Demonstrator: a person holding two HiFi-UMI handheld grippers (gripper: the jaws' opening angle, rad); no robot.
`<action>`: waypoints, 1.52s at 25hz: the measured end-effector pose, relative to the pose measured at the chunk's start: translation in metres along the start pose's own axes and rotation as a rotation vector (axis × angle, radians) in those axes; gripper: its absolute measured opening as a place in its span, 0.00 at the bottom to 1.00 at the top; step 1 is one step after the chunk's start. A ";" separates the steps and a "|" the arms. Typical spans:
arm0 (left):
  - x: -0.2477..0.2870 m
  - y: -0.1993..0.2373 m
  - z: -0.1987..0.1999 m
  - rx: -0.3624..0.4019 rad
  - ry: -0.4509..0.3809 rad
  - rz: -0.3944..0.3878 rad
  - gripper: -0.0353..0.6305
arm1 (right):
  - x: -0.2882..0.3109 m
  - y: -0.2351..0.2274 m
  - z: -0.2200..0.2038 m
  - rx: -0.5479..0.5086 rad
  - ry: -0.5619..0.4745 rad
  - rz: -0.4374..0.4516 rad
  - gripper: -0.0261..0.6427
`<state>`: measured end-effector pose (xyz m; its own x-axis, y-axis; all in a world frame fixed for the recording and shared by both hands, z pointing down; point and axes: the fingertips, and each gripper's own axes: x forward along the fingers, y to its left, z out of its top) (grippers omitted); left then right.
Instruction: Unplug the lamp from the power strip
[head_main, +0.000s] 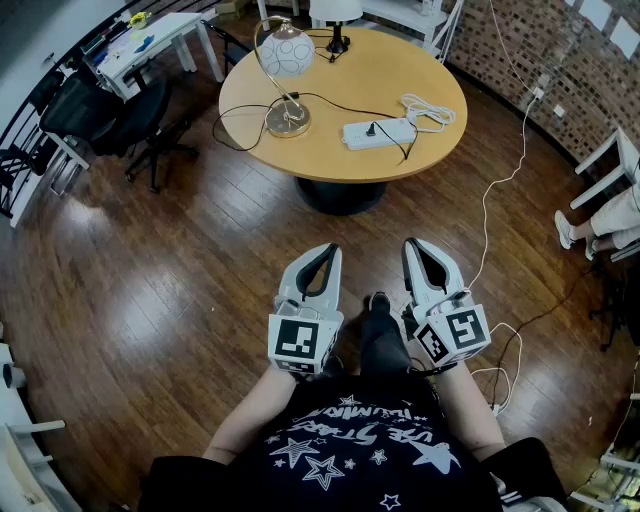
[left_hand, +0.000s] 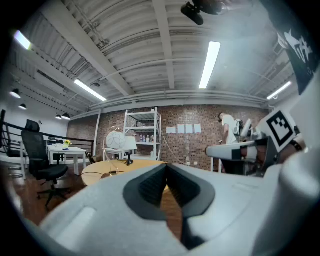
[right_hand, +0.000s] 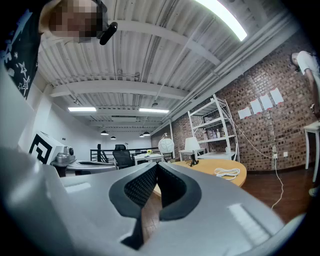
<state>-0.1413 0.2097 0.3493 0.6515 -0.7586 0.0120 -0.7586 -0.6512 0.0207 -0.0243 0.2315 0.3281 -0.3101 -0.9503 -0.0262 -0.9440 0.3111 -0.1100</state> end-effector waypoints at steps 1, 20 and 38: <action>0.006 0.000 -0.002 -0.002 0.005 -0.001 0.06 | 0.006 -0.005 -0.001 0.003 -0.003 0.007 0.05; 0.212 0.032 -0.021 0.003 0.113 0.118 0.06 | 0.144 -0.192 0.005 -0.013 0.019 0.088 0.05; 0.286 0.073 -0.065 0.074 0.196 0.225 0.06 | 0.215 -0.228 -0.049 -0.141 0.164 0.283 0.05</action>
<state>-0.0102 -0.0533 0.4190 0.4508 -0.8696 0.2012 -0.8778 -0.4729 -0.0770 0.1186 -0.0431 0.3958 -0.5645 -0.8158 0.1256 -0.8210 0.5707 0.0170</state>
